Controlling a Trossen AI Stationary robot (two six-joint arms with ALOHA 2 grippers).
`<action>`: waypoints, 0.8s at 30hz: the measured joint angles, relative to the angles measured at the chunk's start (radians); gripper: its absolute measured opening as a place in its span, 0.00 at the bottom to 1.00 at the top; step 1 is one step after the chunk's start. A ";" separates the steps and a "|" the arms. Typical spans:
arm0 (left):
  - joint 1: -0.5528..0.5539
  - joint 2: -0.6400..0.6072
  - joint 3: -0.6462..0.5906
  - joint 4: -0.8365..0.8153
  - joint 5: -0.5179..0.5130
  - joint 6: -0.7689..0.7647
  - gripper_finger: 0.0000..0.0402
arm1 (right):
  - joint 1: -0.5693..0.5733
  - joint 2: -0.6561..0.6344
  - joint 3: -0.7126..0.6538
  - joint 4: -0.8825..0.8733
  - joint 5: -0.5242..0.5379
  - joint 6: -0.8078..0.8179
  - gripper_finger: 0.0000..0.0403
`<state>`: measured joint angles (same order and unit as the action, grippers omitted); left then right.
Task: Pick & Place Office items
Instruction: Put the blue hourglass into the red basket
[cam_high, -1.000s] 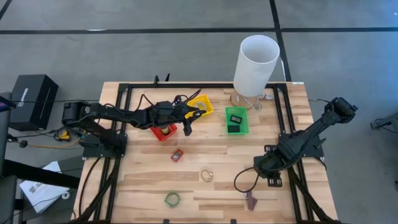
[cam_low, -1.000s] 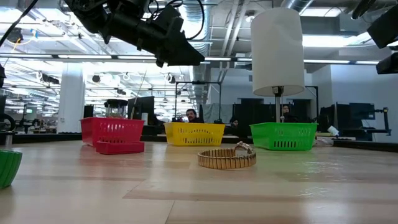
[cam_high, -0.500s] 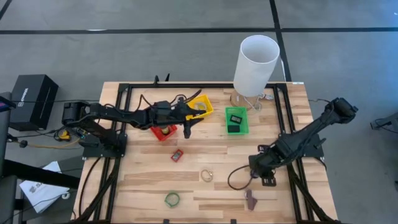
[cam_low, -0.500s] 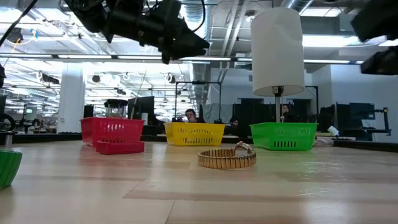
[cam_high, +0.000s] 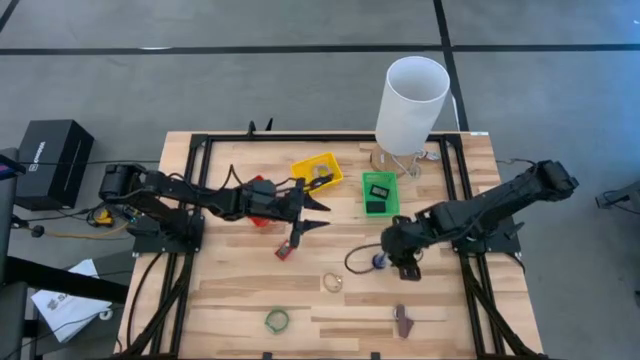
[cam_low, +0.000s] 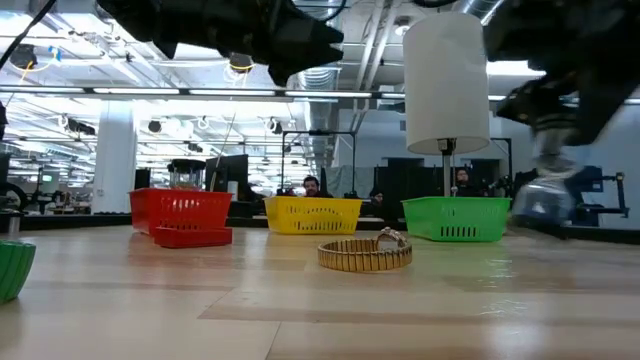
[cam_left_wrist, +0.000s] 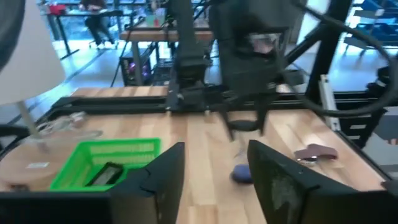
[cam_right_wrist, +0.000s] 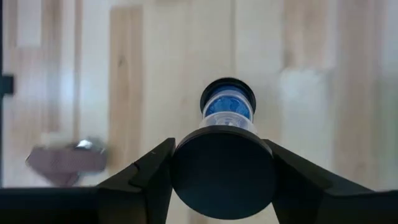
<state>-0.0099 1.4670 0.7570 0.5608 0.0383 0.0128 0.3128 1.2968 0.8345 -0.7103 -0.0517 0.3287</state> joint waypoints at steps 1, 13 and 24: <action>-0.009 0.000 0.000 0.004 0.000 0.002 0.45 | -0.020 0.000 0.000 0.015 0.000 -0.022 0.50; -0.049 0.132 0.019 0.070 -0.104 -0.025 0.64 | -0.218 0.000 0.000 0.227 0.000 -0.262 0.51; -0.036 -0.020 0.016 -0.128 -0.171 -0.018 0.58 | -0.323 0.001 0.000 0.390 0.000 -0.403 0.51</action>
<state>-0.0463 1.4468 0.7734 0.4325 -0.1329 -0.0055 -0.0101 1.2974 0.8345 -0.3206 -0.0517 -0.0741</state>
